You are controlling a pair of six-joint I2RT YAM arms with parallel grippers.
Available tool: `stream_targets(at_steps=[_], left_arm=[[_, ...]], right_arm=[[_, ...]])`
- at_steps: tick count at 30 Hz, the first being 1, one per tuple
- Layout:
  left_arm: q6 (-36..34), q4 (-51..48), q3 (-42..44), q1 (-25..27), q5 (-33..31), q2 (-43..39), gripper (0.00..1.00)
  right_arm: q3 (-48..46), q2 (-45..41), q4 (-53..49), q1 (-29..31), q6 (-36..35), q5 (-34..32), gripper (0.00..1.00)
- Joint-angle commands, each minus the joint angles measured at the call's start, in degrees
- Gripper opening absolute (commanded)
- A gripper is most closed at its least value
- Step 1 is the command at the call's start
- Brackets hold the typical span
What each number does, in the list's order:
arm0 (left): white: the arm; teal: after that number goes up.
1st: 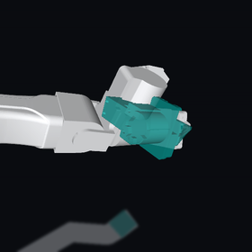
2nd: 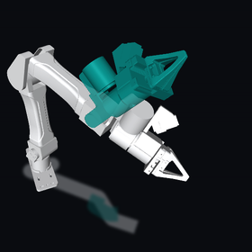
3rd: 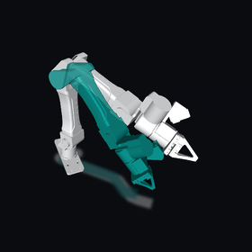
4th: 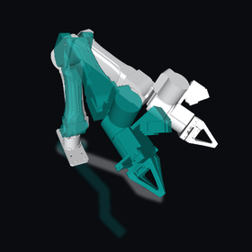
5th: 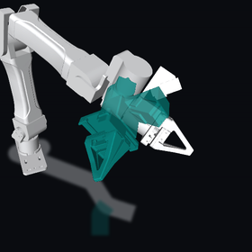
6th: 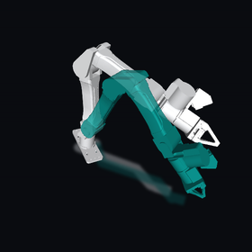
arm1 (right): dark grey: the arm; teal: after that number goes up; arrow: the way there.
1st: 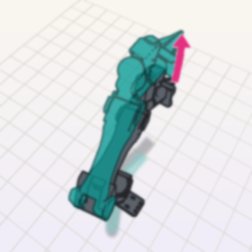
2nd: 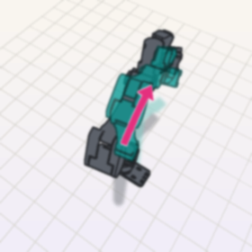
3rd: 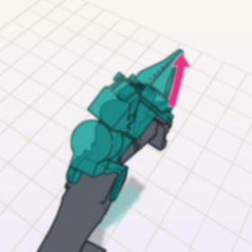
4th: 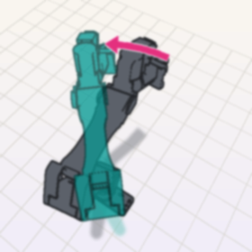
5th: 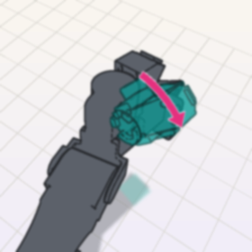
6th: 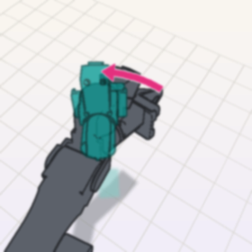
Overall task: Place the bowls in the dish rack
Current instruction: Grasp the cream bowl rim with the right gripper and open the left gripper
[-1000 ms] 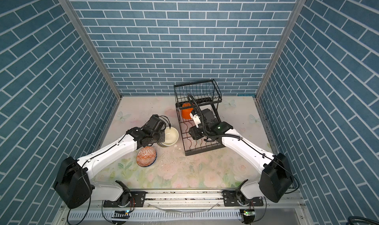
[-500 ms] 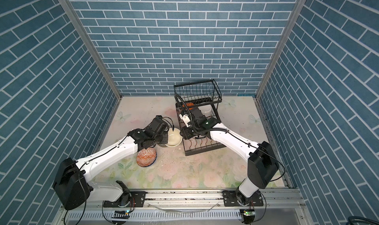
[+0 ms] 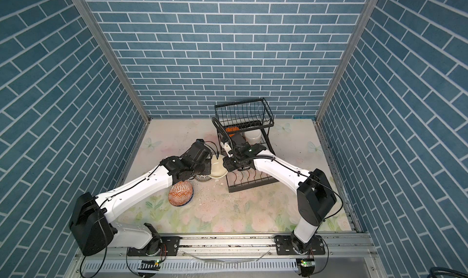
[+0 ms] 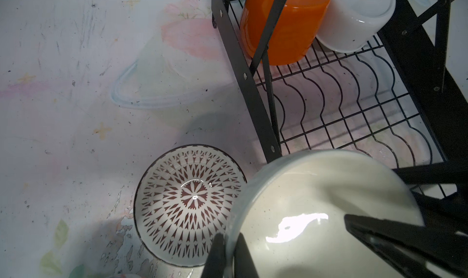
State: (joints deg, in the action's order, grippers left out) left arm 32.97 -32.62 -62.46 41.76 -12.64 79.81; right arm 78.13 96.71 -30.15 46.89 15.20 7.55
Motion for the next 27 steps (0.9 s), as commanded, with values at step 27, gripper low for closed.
stream_targets(at_steps=[27], left_arm=[[0.1, 1.2, -3.0, 0.9, -0.7, 2.1, 0.00]], right_arm=[[4.5, 4.3, -2.4, 0.8, 0.6, -7.5, 0.04]])
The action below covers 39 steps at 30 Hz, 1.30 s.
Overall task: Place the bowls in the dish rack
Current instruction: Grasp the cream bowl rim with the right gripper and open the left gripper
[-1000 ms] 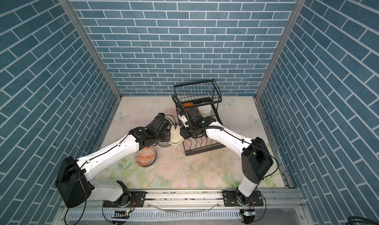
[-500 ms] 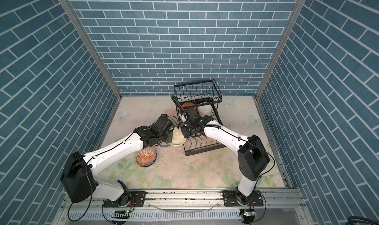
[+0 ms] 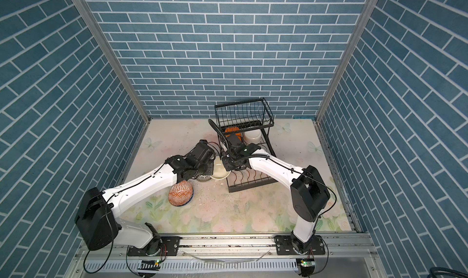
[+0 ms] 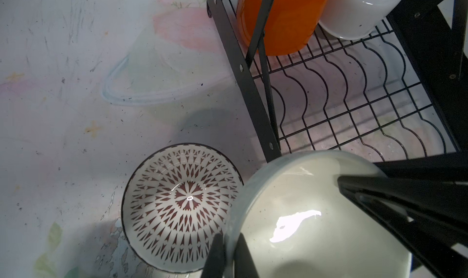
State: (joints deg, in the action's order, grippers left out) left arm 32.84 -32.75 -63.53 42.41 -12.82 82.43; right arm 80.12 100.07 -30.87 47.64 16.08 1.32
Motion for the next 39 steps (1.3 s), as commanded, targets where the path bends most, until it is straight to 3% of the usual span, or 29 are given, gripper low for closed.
stream_targets(at_steps=[1, 12, 17, 19, 26, 30, 39], left_arm=[[0.2, 1.4, -1.9, 0.1, -0.5, -0.5, 0.00], [0.8, 3.1, -0.7, 0.2, -0.2, -1.1, 0.02], [1.2, 3.6, 0.2, 0.2, -0.9, -2.2, 0.23], [1.1, 4.1, 0.6, 0.2, -0.8, -2.9, 0.28], [1.3, 5.1, 1.8, 0.2, -0.7, -5.0, 0.74], [1.3, 6.4, 3.7, 0.2, -0.8, -7.3, 0.90], [2.7, 8.9, 10.0, 0.2, -1.4, -15.1, 1.00]], right_arm=[[2.4, 1.0, -1.7, 0.1, -0.2, -1.3, 0.02], [2.2, -0.2, -2.0, 0.4, -0.2, -1.8, 0.00], [1.9, -1.7, -2.0, 0.4, 0.0, -2.6, 0.00], [1.5, -2.6, -1.9, 0.4, 0.0, -2.8, 0.00], [0.8, -5.5, -2.8, 0.4, -0.5, -5.4, 0.00], [1.1, -6.6, -5.0, 0.4, -2.5, -10.1, 0.00], [-0.3, -8.4, -8.1, 0.4, -7.3, -24.0, 0.00]])
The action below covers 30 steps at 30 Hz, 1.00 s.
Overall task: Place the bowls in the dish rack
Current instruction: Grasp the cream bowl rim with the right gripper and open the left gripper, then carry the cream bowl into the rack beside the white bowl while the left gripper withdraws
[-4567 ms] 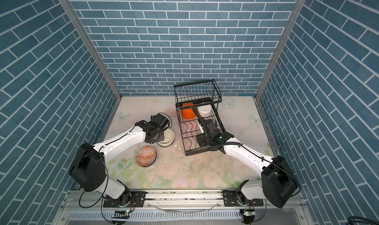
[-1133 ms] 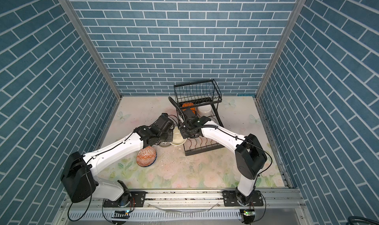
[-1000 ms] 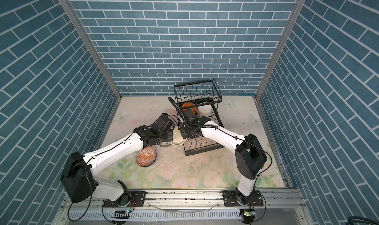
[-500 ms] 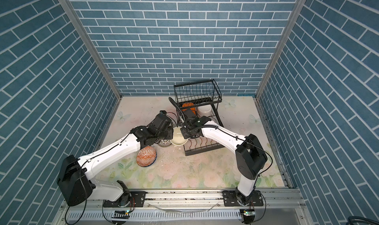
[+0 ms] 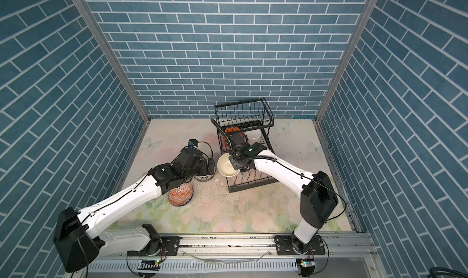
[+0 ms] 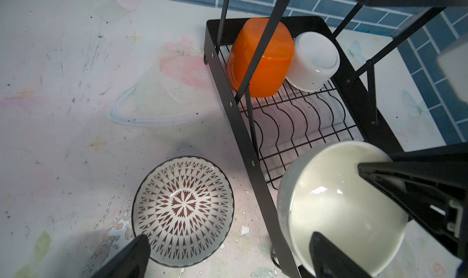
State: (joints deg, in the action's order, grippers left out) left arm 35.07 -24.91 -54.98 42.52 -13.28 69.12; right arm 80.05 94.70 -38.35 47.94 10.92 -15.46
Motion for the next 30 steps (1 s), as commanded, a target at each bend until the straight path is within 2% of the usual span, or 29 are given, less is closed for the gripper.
stream_targets(at_steps=[1, 9, 16, 22, 30], left_arm=[[0.4, 1.1, 1.9, 0.1, -0.9, -2.5, 1.00], [0.6, 0.6, 4.5, 0.0, -0.5, -7.0, 1.00], [0.6, -0.2, 4.6, -0.3, 0.1, -7.5, 1.00], [0.5, 1.2, 5.8, -1.4, 1.8, -9.0, 1.00], [0.5, 0.5, 7.8, -3.3, 2.1, -13.0, 1.00]], right_arm=[[-0.7, -3.2, -0.6, 0.0, -2.7, -8.7, 0.00], [-4.8, -4.1, 2.9, 0.2, -8.1, -22.0, 0.00], [-9.3, -4.7, 11.4, 0.5, -14.5, -32.9, 0.00], [-13.7, -3.7, 21.3, 0.5, -21.6, -40.0, 0.00], [-16.7, 0.0, 34.3, 0.4, -31.7, -44.8, 0.00]])
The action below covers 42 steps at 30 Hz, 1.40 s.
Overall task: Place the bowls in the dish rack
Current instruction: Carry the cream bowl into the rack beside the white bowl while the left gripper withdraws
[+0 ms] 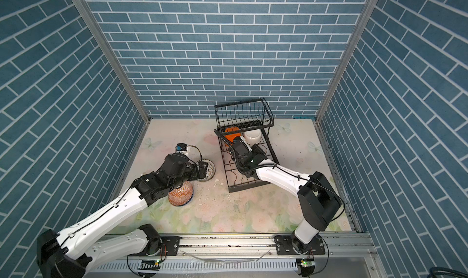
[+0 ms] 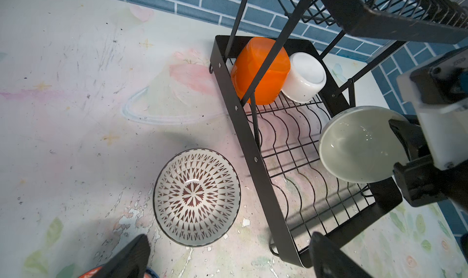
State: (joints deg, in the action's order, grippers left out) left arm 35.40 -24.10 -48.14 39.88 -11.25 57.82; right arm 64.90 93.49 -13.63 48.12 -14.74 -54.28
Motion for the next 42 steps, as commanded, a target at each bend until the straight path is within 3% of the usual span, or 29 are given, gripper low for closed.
stream_targets(at_steps=[1, 4, 24, 37, 42], left_arm=[[0.3, -0.4, 1.3, -0.8, 0.0, -2.2, 1.00], [0.3, -0.8, 1.8, -1.1, -0.2, -3.2, 1.00], [0.5, -1.1, 2.3, -1.6, -0.7, -2.2, 1.00], [1.7, -0.3, 4.0, -1.6, -1.4, -2.8, 1.00], [1.9, -0.3, 4.3, -1.6, -1.7, -3.0, 1.00]], right_arm=[[-2.1, 1.7, 11.8, 0.2, -8.2, -6.7, 0.00], [-3.5, 2.9, 17.3, 0.2, -13.0, -7.5, 0.00], [-6.0, 9.5, 33.9, -4.4, -24.3, -9.4, 0.00], [-4.2, 13.2, 48.9, -6.1, -37.7, -13.0, 0.00], [-3.3, 13.7, 49.1, -6.7, -38.3, -13.0, 0.00]])
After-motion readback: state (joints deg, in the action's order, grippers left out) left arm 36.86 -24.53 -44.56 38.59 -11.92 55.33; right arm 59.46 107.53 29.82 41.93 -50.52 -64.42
